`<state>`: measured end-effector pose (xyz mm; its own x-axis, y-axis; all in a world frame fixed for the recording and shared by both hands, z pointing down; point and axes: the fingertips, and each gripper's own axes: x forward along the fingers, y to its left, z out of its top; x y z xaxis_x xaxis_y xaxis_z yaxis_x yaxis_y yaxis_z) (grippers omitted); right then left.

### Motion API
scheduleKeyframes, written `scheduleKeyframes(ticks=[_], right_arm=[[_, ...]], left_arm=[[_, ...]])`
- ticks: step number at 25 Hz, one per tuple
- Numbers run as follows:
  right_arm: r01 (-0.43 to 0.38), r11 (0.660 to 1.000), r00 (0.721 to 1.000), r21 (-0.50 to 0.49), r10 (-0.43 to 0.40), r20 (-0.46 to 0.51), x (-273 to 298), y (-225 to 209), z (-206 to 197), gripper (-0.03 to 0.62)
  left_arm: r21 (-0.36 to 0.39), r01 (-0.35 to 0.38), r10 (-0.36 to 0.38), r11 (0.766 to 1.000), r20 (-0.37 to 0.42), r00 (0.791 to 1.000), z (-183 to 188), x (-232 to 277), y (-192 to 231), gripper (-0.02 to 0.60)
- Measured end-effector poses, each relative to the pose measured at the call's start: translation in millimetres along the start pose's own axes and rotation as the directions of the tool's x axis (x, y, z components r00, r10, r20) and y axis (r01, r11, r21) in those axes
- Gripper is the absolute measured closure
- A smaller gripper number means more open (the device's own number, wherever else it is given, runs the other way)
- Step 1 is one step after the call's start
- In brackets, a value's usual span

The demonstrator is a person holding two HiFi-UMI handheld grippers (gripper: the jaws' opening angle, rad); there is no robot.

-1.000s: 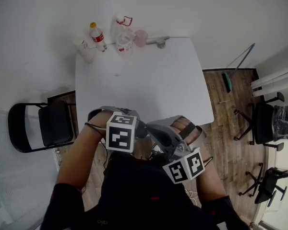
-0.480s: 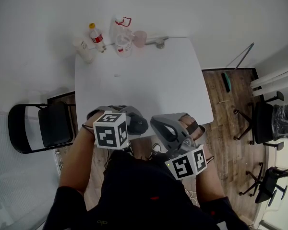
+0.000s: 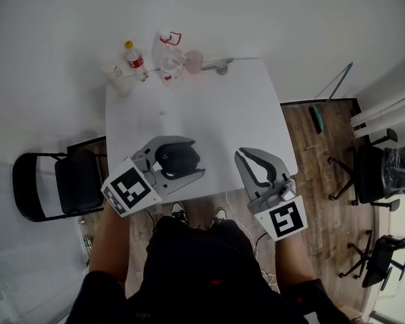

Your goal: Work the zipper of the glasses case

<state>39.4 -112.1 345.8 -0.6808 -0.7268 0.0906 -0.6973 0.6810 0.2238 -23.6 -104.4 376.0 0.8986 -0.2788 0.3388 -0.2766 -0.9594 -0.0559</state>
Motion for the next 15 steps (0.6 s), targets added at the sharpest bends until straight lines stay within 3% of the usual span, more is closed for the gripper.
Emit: scheduleKeyframes(ticks=[2,6,11,15], right_arm=[[0.008,0.997,1.0,0.079,-0.01,0.027,-4,-7,5,0.562],[-0.016,0.983,0.997,0.184,0.001,0.081,-11,-13,13,0.562],[-0.024,0.977,0.994,0.214,-0.001,0.114,-25,-20,17,0.562],[0.016,0.954,0.986,0.298,-0.065,0.154,-43,-43,23,0.574]], left_arm=[[-0.093,-0.066,0.078,0.993,0.136,0.988,26,-13,10,0.324],[-0.243,-0.172,0.241,0.955,0.29,0.926,45,-34,29,0.324],[-0.332,-0.269,0.387,0.904,0.367,0.846,60,-58,31,0.324],[-0.354,-0.438,0.55,0.826,0.341,0.762,71,-86,31,0.324]])
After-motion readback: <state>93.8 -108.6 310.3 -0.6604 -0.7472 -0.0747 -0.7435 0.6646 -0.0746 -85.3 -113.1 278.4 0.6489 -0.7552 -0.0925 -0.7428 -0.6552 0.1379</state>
